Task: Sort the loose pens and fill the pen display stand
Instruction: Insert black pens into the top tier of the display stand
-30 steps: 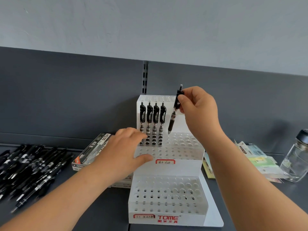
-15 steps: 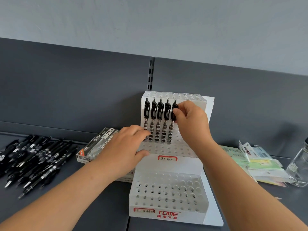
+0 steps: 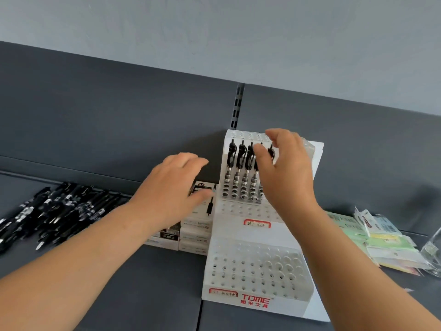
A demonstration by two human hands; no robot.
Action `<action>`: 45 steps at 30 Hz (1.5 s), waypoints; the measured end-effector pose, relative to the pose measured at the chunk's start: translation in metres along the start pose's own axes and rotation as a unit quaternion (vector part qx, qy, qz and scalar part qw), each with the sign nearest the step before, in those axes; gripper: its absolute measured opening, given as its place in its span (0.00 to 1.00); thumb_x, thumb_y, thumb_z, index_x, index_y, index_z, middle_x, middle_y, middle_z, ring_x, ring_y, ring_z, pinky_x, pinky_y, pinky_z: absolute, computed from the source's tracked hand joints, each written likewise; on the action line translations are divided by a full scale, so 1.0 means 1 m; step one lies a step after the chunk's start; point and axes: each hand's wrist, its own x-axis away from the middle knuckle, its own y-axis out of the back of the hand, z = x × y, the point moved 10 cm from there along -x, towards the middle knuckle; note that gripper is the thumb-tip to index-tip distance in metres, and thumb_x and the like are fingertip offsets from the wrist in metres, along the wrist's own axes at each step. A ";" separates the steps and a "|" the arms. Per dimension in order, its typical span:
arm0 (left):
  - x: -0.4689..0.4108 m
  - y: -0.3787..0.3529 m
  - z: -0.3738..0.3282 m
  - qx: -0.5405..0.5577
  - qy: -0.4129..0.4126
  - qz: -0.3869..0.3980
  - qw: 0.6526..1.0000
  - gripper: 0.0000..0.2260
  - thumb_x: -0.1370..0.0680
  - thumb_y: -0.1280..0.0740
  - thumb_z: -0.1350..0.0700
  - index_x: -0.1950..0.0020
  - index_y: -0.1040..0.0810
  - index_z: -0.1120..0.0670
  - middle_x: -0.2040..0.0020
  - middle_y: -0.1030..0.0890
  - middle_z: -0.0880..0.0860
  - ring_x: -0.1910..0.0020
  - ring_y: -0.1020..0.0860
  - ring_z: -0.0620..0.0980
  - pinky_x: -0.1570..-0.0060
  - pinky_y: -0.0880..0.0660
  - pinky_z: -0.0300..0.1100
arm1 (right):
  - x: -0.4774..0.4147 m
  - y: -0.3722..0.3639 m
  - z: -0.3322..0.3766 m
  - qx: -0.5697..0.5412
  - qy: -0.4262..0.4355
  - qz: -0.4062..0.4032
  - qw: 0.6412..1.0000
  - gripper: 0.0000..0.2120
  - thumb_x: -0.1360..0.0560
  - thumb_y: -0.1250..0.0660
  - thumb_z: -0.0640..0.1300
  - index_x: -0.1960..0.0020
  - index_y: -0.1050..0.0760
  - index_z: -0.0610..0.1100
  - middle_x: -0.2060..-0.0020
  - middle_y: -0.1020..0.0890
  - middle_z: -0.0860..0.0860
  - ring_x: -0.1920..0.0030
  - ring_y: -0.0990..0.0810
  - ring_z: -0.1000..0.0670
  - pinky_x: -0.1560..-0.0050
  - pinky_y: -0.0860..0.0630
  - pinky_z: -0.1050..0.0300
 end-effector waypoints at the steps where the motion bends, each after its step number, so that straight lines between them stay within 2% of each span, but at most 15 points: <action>1: 0.001 0.010 0.010 -0.007 0.006 -0.012 1.000 0.29 0.24 0.38 0.40 0.25 0.40 0.48 0.27 0.37 0.46 0.28 0.41 0.46 0.31 0.41 0.43 | 0.002 -0.007 0.015 0.021 0.023 0.011 0.999 0.18 0.21 0.39 0.51 0.34 0.31 0.47 0.38 0.27 0.52 0.38 0.30 0.53 0.42 0.36 0.63; 5: 0.013 0.040 0.060 -0.054 0.035 -0.039 0.997 0.30 0.25 0.37 0.40 0.26 0.37 0.50 0.27 0.35 0.49 0.27 0.41 0.50 0.30 0.41 0.47 | 0.018 -0.052 0.070 0.091 0.102 0.065 0.988 0.23 0.22 0.38 0.51 0.30 0.33 0.45 0.32 0.30 0.49 0.31 0.35 0.49 0.33 0.39 0.58; 9: 0.031 0.061 0.115 -0.098 0.060 -0.039 0.993 0.31 0.26 0.35 0.40 0.27 0.35 0.52 0.29 0.33 0.52 0.28 0.38 0.53 0.31 0.41 0.49 | 0.033 -0.107 0.110 0.112 0.122 0.128 0.978 0.27 0.22 0.39 0.54 0.26 0.38 0.45 0.28 0.36 0.48 0.27 0.42 0.48 0.27 0.45 0.53; 14: 0.055 0.083 0.177 -0.124 0.077 -0.032 0.989 0.31 0.26 0.35 0.40 0.27 0.35 0.54 0.29 0.33 0.53 0.28 0.38 0.54 0.30 0.42 0.49 | 0.048 -0.167 0.154 0.135 0.128 0.180 0.966 0.29 0.21 0.42 0.57 0.24 0.43 0.48 0.25 0.41 0.50 0.24 0.48 0.48 0.26 0.52 0.53; 23: 0.092 0.088 0.271 -0.130 0.093 0.015 0.987 0.32 0.25 0.36 0.39 0.26 0.36 0.54 0.28 0.34 0.54 0.27 0.40 0.54 0.30 0.44 0.50 | 0.079 -0.251 0.200 0.159 0.117 0.236 0.951 0.30 0.22 0.43 0.59 0.25 0.44 0.47 0.25 0.42 0.49 0.24 0.49 0.46 0.25 0.51 0.49; 26: 0.099 0.080 0.290 -0.119 0.094 0.039 0.988 0.32 0.25 0.37 0.38 0.26 0.37 0.53 0.28 0.34 0.53 0.27 0.40 0.53 0.30 0.45 0.50 | 0.090 -0.274 0.206 0.148 0.097 0.261 0.949 0.30 0.21 0.43 0.58 0.24 0.44 0.47 0.25 0.42 0.49 0.25 0.47 0.47 0.25 0.50 0.51; 29: 0.105 0.063 0.301 -0.098 0.093 0.073 0.988 0.31 0.24 0.40 0.38 0.26 0.38 0.52 0.28 0.35 0.51 0.27 0.40 0.52 0.29 0.46 0.48 | 0.103 -0.293 0.204 0.128 0.063 0.288 0.947 0.30 0.22 0.42 0.57 0.25 0.43 0.46 0.26 0.39 0.48 0.27 0.42 0.47 0.27 0.45 0.53; 34: 0.112 0.026 0.298 -0.040 0.088 0.126 0.987 0.28 0.23 0.41 0.38 0.27 0.37 0.50 0.31 0.32 0.48 0.30 0.36 0.50 0.31 0.43 0.45 | 0.122 -0.314 0.169 0.113 -0.072 0.322 0.937 0.25 0.22 0.39 0.55 0.31 0.36 0.43 0.34 0.30 0.47 0.35 0.31 0.43 0.39 0.32 0.53; 37: 0.110 0.006 0.295 -0.019 0.088 0.149 0.985 0.29 0.23 0.42 0.38 0.27 0.38 0.51 0.30 0.32 0.49 0.30 0.36 0.51 0.31 0.41 0.45 | 0.130 -0.320 0.147 0.128 -0.135 0.328 0.926 0.23 0.22 0.39 0.55 0.34 0.34 0.43 0.39 0.28 0.44 0.39 0.28 0.42 0.44 0.31 0.53; 41: 0.108 -0.021 0.292 -0.008 0.086 0.181 0.980 0.29 0.22 0.44 0.38 0.25 0.42 0.51 0.27 0.36 0.51 0.27 0.40 0.51 0.29 0.43 0.45 | 0.138 -0.327 0.129 0.138 -0.175 0.323 0.920 0.24 0.22 0.39 0.56 0.34 0.34 0.42 0.39 0.27 0.44 0.38 0.28 0.42 0.44 0.31 0.53; 45: 0.117 -0.051 0.292 -0.015 0.076 0.241 0.967 0.30 0.20 0.48 0.38 0.22 0.49 0.50 0.22 0.46 0.53 0.24 0.48 0.52 0.27 0.50 0.47 | 0.143 -0.335 0.119 0.156 -0.198 0.313 0.916 0.28 0.22 0.41 0.59 0.30 0.36 0.42 0.37 0.26 0.44 0.36 0.31 0.40 0.40 0.33 0.50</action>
